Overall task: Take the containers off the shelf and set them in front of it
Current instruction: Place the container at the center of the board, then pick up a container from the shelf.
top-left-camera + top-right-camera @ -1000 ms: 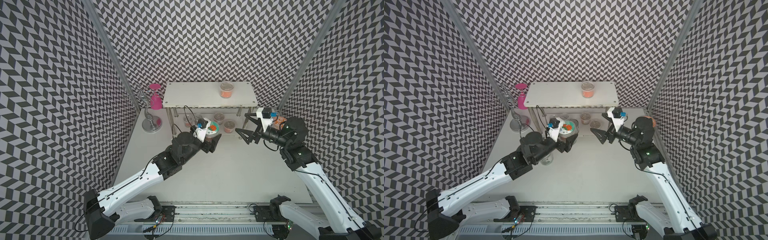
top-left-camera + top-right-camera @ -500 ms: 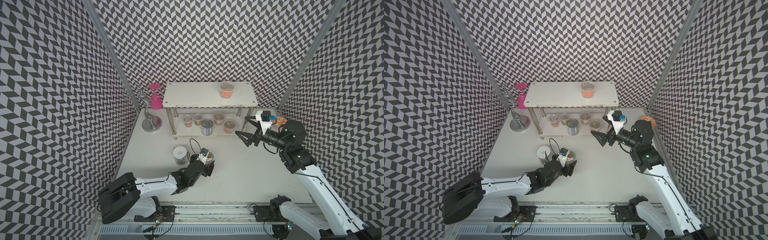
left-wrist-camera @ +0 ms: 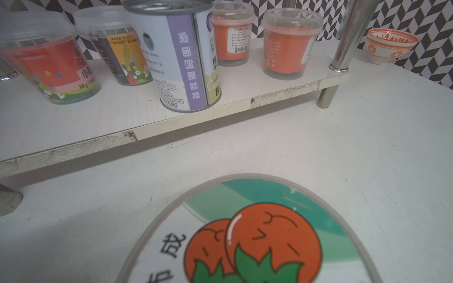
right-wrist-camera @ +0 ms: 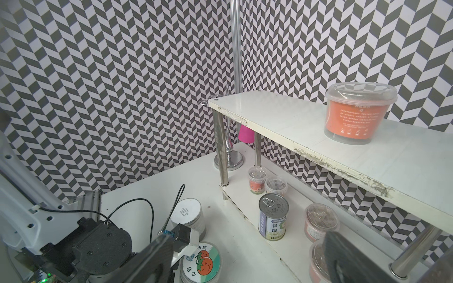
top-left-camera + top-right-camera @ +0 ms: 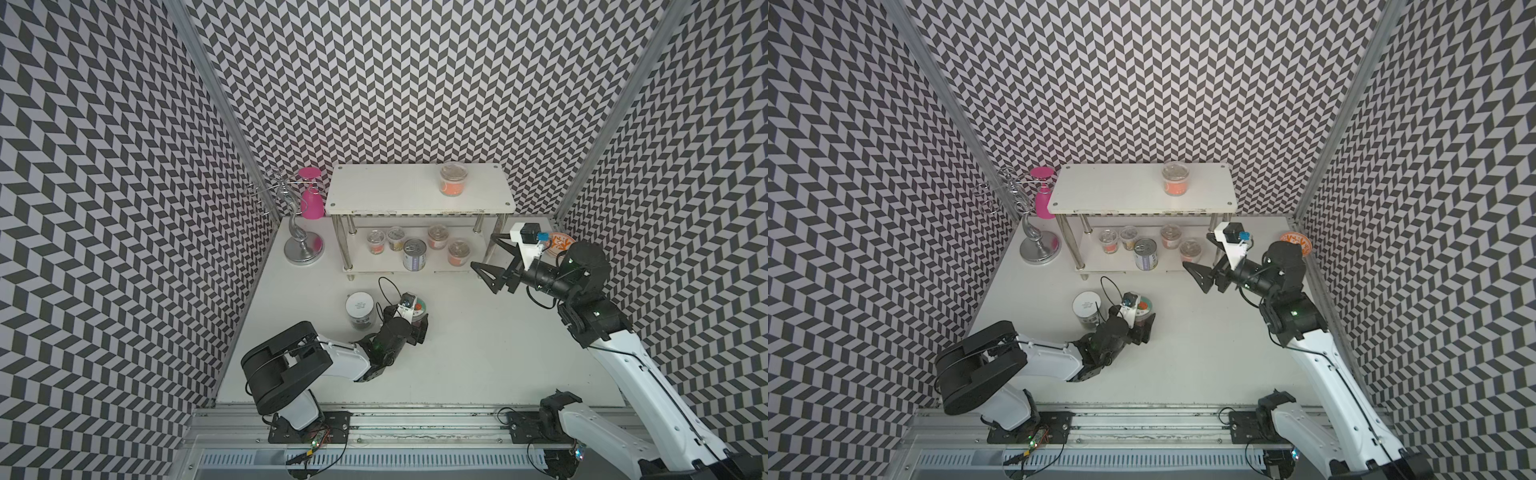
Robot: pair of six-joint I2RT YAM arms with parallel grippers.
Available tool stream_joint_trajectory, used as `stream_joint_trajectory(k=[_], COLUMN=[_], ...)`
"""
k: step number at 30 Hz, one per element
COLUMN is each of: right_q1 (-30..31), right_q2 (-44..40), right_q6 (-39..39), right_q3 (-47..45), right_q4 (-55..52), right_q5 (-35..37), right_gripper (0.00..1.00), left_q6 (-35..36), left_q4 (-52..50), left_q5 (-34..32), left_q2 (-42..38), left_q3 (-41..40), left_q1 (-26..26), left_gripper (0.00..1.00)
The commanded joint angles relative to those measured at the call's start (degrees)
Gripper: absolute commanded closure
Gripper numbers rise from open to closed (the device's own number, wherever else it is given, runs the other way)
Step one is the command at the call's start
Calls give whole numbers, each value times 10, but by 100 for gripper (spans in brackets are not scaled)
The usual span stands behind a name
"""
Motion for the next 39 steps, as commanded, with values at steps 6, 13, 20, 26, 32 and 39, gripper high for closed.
stream_joint_trajectory(k=[6, 13, 20, 26, 32, 39], right_q1=[2, 2, -1, -4, -5, -7], right_q2=[10, 16, 13, 8, 3, -3], right_q6=[-19, -23, -23, -24, -22, -11], right_q3=[5, 6, 5, 6, 7, 5], right_q4=[14, 18, 18, 16, 17, 17], right_q5=[17, 19, 18, 19, 16, 4], right_gripper=[0, 0, 1, 0, 0, 0], left_q6=[1, 8, 13, 26, 42, 105], left_q4=[55, 34, -2, -75, -188, -349], left_q5=[38, 47, 53, 47, 49, 174], left_q2=[40, 36, 3, -61, -138, -217], left_q3=[19, 27, 42, 56, 95, 258], left_q1=[19, 18, 18, 17, 16, 48], left_gripper=[12, 0, 0, 0, 0, 0])
